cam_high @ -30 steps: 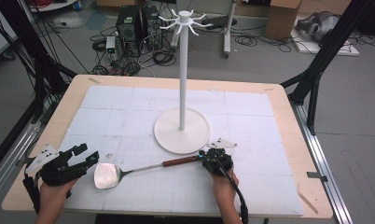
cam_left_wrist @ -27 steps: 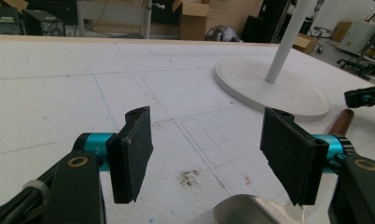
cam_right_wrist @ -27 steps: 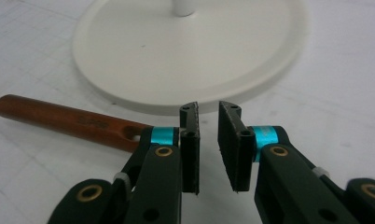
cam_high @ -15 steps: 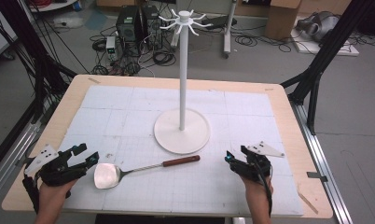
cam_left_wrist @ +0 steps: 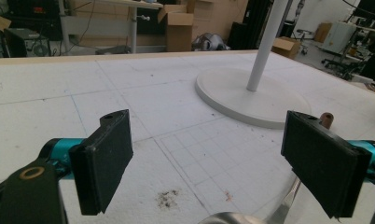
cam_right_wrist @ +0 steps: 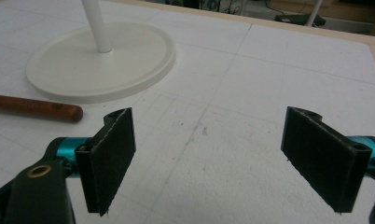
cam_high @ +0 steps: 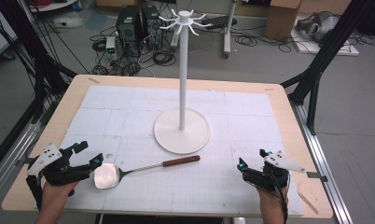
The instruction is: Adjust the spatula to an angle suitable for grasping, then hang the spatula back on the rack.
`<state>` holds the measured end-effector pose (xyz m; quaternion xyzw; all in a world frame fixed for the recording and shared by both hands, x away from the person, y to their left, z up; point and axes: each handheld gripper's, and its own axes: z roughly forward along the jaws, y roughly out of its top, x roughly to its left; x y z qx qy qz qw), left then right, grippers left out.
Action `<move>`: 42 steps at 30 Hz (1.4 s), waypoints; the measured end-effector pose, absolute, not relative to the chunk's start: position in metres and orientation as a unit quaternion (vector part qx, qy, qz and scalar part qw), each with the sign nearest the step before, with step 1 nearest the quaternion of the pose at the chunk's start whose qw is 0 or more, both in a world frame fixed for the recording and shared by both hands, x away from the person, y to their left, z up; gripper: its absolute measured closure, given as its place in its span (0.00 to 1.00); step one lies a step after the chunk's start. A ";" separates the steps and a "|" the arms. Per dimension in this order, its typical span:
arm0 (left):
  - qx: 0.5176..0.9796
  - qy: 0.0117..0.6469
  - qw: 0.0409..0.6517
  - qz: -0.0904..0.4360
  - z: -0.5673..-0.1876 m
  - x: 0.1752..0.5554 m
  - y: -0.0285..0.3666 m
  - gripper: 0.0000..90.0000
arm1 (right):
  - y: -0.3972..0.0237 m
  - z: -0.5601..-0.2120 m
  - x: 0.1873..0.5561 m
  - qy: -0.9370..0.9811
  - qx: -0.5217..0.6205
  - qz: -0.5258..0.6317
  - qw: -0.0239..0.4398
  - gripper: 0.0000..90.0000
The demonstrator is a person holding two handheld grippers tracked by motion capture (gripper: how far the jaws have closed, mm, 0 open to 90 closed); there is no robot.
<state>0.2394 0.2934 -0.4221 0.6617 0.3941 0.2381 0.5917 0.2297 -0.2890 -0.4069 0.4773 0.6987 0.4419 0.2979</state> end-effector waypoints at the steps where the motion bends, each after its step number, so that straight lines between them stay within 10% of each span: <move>1: 0.663 0.394 0.590 0.238 -0.422 0.239 0.293 0.20 | -0.290 -0.407 0.229 0.699 0.476 0.442 0.300 0.19; 21: 0.696 0.380 0.571 0.215 -0.416 0.245 0.287 0.22 | -0.290 -0.408 0.230 0.697 0.477 0.440 0.305 0.19; 42: 0.875 0.231 0.421 0.066 -0.394 0.291 0.203 0.36 | -0.285 -0.408 0.232 0.700 0.474 0.447 0.294 0.19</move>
